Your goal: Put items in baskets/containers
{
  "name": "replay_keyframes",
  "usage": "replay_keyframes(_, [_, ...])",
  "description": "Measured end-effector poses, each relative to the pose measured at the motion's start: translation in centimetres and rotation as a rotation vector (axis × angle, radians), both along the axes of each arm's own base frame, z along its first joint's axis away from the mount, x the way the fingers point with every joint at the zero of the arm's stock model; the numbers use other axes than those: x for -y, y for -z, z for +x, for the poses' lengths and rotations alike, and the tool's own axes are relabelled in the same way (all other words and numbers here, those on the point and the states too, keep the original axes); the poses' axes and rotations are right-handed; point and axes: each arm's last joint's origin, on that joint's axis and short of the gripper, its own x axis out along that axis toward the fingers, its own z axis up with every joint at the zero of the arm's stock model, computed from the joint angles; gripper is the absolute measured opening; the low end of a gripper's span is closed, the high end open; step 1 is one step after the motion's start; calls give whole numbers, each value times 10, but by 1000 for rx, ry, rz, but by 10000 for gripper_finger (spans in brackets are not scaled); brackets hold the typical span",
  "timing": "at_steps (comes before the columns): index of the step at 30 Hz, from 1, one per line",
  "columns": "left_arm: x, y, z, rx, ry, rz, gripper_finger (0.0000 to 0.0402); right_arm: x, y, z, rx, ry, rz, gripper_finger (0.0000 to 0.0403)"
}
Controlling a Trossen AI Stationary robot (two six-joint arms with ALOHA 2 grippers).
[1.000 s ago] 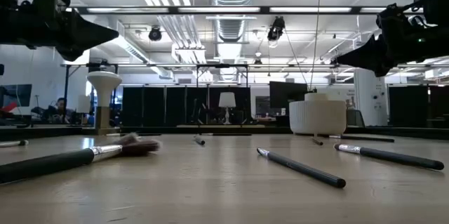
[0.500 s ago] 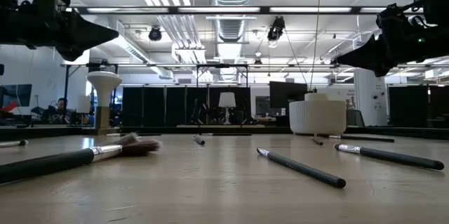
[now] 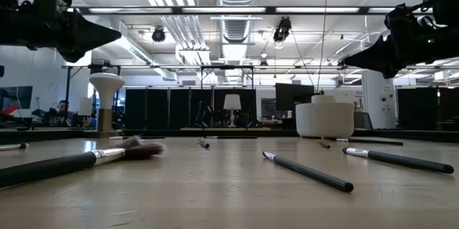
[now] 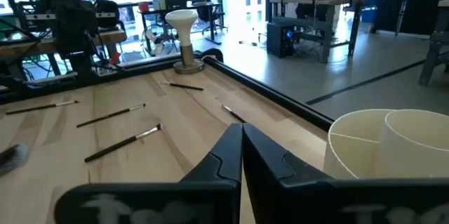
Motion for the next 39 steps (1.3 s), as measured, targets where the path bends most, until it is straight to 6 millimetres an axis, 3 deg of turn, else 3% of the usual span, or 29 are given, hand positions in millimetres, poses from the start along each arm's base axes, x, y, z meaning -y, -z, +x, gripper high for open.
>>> replay_keyframes(14, [0, 0, 0, 0, 0, 0, 0, 0, -6, 0, 19, -7, -98, 8])
replay_keyframes(19, [0, 0, 0, 0, 0, 0, 0, 0, -10, 0, 132, -3, 29, 8])
replay_keyframes(26, [0, -2, 0, 11, -3, 24, 0, 0, -25, 0, 265, -10, -15, 8])
replay_keyframes(31, [0, -8, -1, 69, 3, 24, 0, 4, -40, 4, 156, 60, 27, 8])
replay_keyframes(39, [0, -10, -1, 116, 9, -27, 0, 16, -62, 27, -173, 163, 197, 8])
